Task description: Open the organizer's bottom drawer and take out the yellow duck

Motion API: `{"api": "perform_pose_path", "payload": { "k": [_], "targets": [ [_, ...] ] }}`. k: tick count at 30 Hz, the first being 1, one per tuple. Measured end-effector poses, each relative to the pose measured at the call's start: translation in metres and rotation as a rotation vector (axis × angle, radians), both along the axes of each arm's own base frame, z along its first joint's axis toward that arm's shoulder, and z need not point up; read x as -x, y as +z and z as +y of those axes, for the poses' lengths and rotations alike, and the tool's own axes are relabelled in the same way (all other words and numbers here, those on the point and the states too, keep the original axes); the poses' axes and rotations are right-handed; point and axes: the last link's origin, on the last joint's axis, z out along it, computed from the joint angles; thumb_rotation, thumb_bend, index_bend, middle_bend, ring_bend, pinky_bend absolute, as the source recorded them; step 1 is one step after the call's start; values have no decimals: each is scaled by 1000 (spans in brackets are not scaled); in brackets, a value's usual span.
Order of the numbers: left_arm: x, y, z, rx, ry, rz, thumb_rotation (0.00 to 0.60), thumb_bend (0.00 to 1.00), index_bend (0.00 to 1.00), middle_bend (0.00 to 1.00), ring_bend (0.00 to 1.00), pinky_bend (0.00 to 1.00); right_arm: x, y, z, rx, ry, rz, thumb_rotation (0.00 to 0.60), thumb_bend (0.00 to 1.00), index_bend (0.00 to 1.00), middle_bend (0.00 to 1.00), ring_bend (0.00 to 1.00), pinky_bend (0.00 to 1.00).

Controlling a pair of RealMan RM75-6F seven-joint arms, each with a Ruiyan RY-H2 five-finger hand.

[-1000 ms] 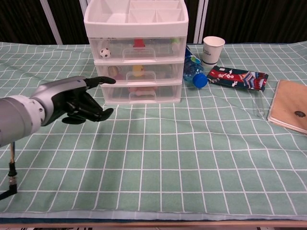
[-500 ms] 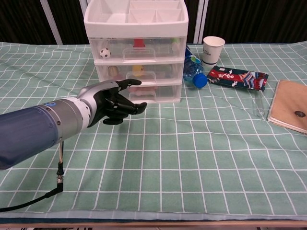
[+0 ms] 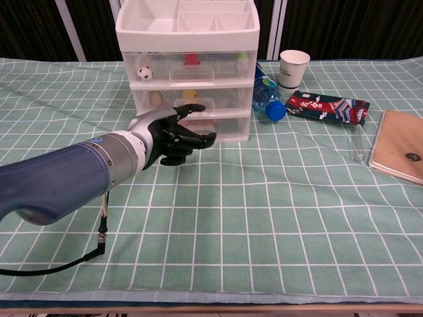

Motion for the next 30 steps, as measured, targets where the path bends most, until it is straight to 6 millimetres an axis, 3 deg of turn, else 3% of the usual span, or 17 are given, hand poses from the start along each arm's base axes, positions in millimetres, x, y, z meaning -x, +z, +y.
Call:
{"api": "perform_pose_path", "payload": {
  "k": [13, 30],
  "targets": [
    [-4, -7, 9, 0, 12, -10, 600, 455, 26, 1000, 1000, 1000, 0, 0, 0, 0, -2, -3, 600, 26, 0, 0, 0, 221],
    [-9, -11, 15, 12, 6, 1, 600, 455, 143, 1000, 1000, 1000, -1, 0, 0, -5, -7, -8, 600, 26, 0, 0, 0, 221]
  ]
}}
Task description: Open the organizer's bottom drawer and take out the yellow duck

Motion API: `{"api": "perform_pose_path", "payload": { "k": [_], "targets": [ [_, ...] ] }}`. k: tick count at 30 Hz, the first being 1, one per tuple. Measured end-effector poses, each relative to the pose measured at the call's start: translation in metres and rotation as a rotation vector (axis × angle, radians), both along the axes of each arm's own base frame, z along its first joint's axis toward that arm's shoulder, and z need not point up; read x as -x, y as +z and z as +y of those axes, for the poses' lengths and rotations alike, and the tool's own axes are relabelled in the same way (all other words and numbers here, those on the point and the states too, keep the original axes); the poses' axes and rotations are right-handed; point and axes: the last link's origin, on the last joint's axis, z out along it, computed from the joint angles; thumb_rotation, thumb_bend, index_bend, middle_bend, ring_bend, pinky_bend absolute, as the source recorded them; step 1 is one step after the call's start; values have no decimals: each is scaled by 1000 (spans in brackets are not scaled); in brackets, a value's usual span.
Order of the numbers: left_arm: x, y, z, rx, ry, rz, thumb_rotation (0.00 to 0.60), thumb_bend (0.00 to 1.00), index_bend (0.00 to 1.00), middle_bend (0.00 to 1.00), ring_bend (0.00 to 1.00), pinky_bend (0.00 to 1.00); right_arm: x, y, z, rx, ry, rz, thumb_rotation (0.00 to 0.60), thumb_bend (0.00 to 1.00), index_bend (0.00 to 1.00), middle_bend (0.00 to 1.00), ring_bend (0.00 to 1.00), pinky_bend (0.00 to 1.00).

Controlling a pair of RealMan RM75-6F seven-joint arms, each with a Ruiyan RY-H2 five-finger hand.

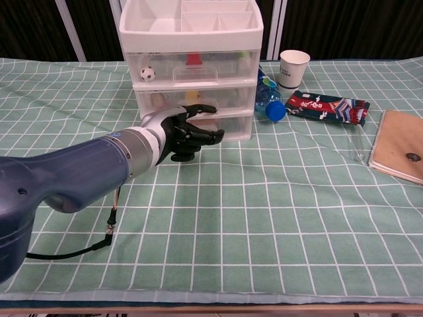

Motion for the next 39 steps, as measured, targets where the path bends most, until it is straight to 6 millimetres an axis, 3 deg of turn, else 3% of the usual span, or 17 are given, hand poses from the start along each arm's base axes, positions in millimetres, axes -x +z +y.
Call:
{"api": "perform_pose_path", "payload": {
  "k": [18, 31, 39],
  "targets": [
    [5, 4, -12, 25, -30, 18, 600, 462, 237, 996, 1000, 1000, 0, 0, 0, 1, 1, 0, 600, 26, 0, 0, 0, 221],
    [20, 15, -35, 39, -94, 84, 600, 463, 202, 965, 986, 1000, -1, 1, 0, 3, 3, 0, 600, 26, 0, 0, 0, 221],
    [23, 32, -41, -47, -243, 214, 600, 462, 201, 973, 987, 1000, -1, 0, 1, 3, 4, 1, 600, 26, 0, 0, 0, 221]
  ]
}}
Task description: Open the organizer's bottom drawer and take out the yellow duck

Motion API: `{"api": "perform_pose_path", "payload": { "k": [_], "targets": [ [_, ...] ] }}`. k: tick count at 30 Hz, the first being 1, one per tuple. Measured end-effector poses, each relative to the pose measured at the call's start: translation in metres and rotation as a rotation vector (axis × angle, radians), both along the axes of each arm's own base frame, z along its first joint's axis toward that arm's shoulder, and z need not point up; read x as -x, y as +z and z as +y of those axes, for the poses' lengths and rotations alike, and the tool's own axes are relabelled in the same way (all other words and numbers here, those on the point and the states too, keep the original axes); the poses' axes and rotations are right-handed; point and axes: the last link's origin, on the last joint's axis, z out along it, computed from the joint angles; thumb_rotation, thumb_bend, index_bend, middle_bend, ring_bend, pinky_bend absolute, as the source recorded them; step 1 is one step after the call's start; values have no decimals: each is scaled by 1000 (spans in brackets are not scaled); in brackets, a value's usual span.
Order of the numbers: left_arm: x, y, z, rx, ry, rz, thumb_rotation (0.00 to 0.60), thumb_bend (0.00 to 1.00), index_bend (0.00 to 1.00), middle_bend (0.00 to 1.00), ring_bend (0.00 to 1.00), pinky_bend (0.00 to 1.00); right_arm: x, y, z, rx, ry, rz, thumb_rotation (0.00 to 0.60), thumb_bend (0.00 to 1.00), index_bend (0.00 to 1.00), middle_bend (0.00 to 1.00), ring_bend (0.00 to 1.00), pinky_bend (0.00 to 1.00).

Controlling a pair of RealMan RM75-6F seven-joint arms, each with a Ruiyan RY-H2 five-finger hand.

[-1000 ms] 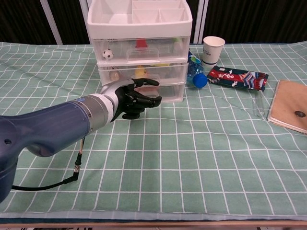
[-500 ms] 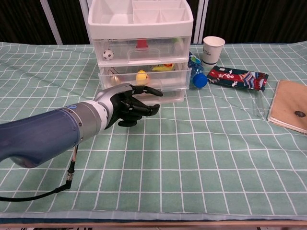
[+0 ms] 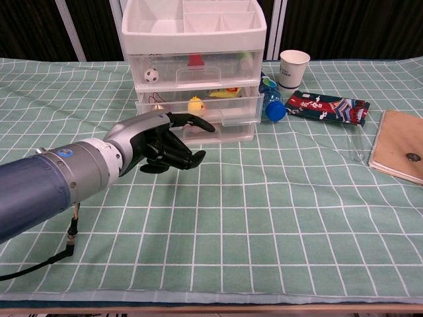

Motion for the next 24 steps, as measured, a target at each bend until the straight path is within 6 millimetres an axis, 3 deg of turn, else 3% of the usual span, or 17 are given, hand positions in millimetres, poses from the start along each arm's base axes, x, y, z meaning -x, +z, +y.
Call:
{"api": "perform_pose_path", "payload": {
  "k": [11, 24],
  "targets": [
    [-10, 32, 5, -218, -183, 186, 600, 462, 200, 980, 992, 1000, 0, 0, 0, 0, -1, 0, 600, 26, 0, 0, 0, 221],
    [-17, 47, 14, -342, -299, 444, 600, 462, 216, 987, 998, 1000, 0, 0, 0, -2, -4, -6, 600, 27, 0, 0, 0, 221]
  ]
}}
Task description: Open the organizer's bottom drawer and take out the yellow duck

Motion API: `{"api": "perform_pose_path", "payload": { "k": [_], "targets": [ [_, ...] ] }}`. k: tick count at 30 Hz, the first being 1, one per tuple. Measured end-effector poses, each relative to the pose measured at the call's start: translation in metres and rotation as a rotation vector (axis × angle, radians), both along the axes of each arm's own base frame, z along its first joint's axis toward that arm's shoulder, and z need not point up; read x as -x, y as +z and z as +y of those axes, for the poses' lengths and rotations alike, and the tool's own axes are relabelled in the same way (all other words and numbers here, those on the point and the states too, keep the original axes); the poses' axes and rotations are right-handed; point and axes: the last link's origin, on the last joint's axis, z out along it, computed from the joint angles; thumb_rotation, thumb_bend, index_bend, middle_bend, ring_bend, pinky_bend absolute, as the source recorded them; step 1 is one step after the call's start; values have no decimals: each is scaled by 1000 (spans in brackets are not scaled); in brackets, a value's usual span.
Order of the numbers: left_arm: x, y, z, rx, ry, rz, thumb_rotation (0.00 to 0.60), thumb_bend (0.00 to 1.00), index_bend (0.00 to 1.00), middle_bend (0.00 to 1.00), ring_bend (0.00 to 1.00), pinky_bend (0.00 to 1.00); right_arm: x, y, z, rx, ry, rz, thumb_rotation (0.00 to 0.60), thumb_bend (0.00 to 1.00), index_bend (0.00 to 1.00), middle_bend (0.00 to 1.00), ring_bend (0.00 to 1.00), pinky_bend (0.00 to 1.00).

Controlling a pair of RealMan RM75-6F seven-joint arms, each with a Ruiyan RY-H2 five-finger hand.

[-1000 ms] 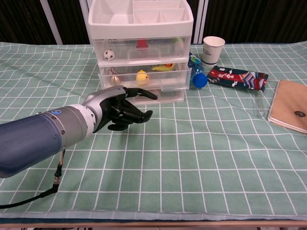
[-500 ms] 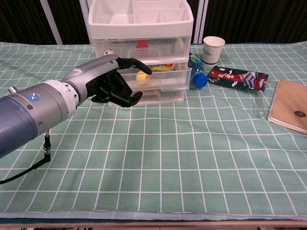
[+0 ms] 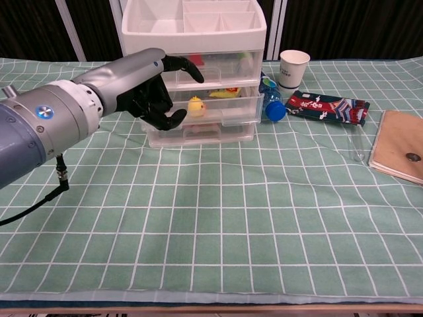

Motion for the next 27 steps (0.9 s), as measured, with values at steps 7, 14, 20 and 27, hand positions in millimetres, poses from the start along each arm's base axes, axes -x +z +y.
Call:
{"api": "perform_pose_path", "payload": {
  "k": [7, 14, 20, 27],
  "targets": [
    [6, 4, 7, -9, 58, 90, 600, 462, 215, 988, 998, 1000, 0, 0, 0, -1, 0, -1, 600, 27, 0, 0, 0, 221],
    [13, 5, 12, -6, 104, 128, 600, 462, 219, 988, 998, 1000, 0, 0, 0, -2, -2, -3, 600, 27, 0, 0, 0, 221],
    [20, 4, 12, 15, 136, 160, 600, 462, 259, 993, 1000, 1000, 0, 0, 0, -3, -4, -4, 600, 26, 0, 0, 0, 221],
    [25, 4, 8, 33, 150, 180, 600, 462, 336, 1000, 1000, 1000, 0, 0, 0, -4, -4, -4, 600, 27, 0, 0, 0, 221]
  ]
}}
